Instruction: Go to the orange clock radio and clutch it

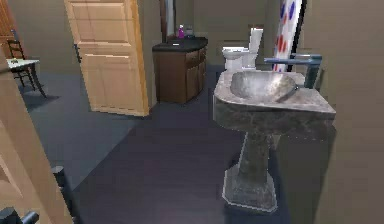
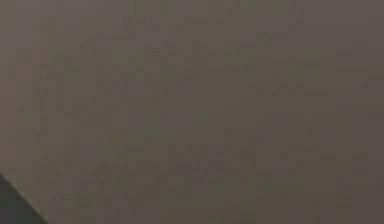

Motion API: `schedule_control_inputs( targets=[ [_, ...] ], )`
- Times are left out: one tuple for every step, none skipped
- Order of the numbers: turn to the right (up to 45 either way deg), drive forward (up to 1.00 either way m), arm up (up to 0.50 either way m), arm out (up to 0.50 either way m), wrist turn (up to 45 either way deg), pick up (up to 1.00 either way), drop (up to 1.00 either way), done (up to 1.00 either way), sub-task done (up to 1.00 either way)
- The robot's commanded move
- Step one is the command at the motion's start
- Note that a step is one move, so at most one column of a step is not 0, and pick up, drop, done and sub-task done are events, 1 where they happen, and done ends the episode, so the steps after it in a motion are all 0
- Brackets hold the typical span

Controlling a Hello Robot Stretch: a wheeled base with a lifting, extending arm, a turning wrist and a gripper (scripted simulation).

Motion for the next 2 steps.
schedule_control_inputs(
  targets=[
    [0.0, 0.60, 0.00, 0.00, 0.0, 0.00, 0.00, 0.00, 0.00],
    [-45.0, 0.00, 0.00, 0.00, 0.0, 0.00, 0.00, 0.00, 0.00]
  ],
)
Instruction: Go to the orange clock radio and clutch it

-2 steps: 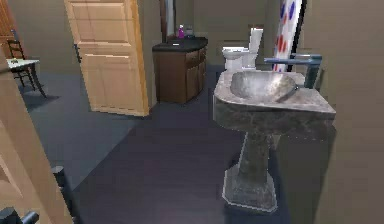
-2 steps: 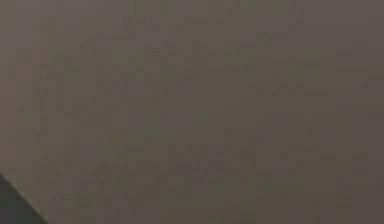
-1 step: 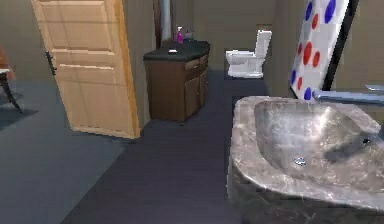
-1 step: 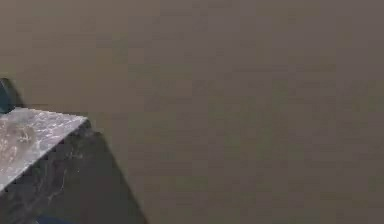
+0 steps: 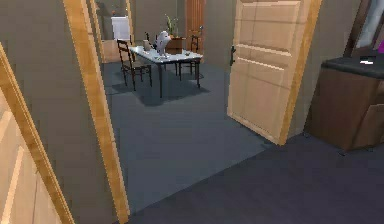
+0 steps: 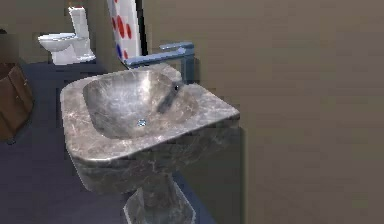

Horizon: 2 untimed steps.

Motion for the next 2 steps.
schedule_control_inputs(
  targets=[
    [-3.0, 0.00, 0.00, 0.00, 0.0, 0.00, 0.00, 0.00, 0.00],
    [0.0, 1.00, 0.00, 0.00, 0.0, 0.00, 0.00, 0.00, 0.00]
  ],
)
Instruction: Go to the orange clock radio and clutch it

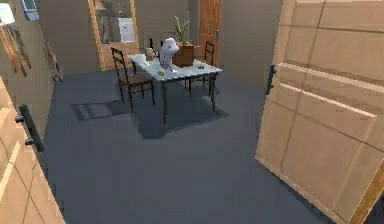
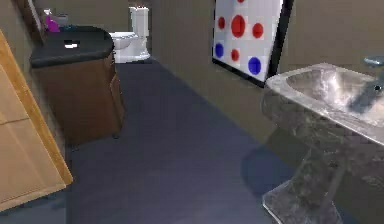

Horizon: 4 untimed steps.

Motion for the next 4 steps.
schedule_control_inputs(
  targets=[
    [-24.0, 0.00, 0.00, 0.00, 0.0, 0.00, 0.00, 0.00, 0.00],
    [0.0, 0.05, 0.00, 0.00, 0.0, 0.00, 0.00, 0.00, 0.00],
    [42.0, 0.00, 0.00, 0.00, 0.0, 0.00, 0.00, 0.00, 0.00],
    [0.0, 0.10, 0.00, 0.00, 0.0, 0.00, 0.00, 0.00, 0.00]
  ],
)
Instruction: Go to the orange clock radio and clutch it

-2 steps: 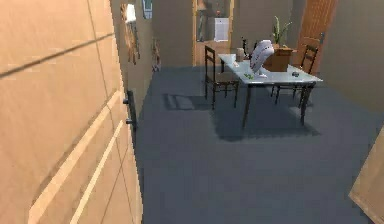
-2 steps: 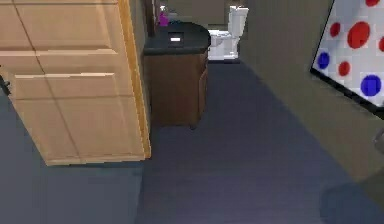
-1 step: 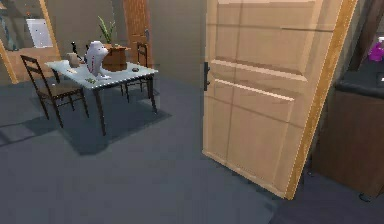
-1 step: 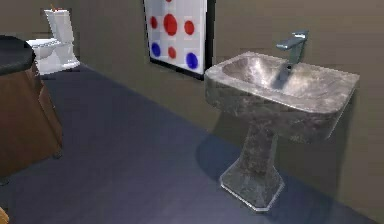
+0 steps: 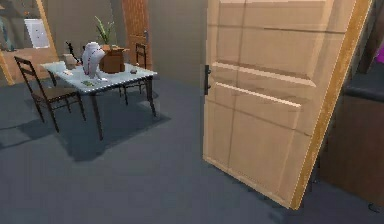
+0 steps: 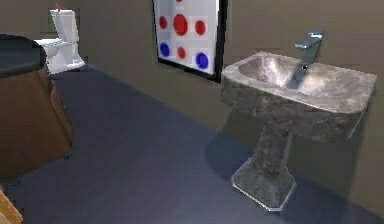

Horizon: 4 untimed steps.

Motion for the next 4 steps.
schedule_control_inputs(
  targets=[
    [-33.0, 0.00, 0.00, 0.00, 0.0, 0.00, 0.00, 0.00, 0.00],
    [0.0, 0.80, 0.00, 0.00, 0.0, 0.00, 0.00, 0.00, 0.00],
    [-15.0, 0.00, 0.00, 0.00, 0.0, 0.00, 0.00, 0.00, 0.00],
    [0.0, 0.55, 0.00, 0.00, 0.0, 0.00, 0.00, 0.00, 0.00]
  ],
)
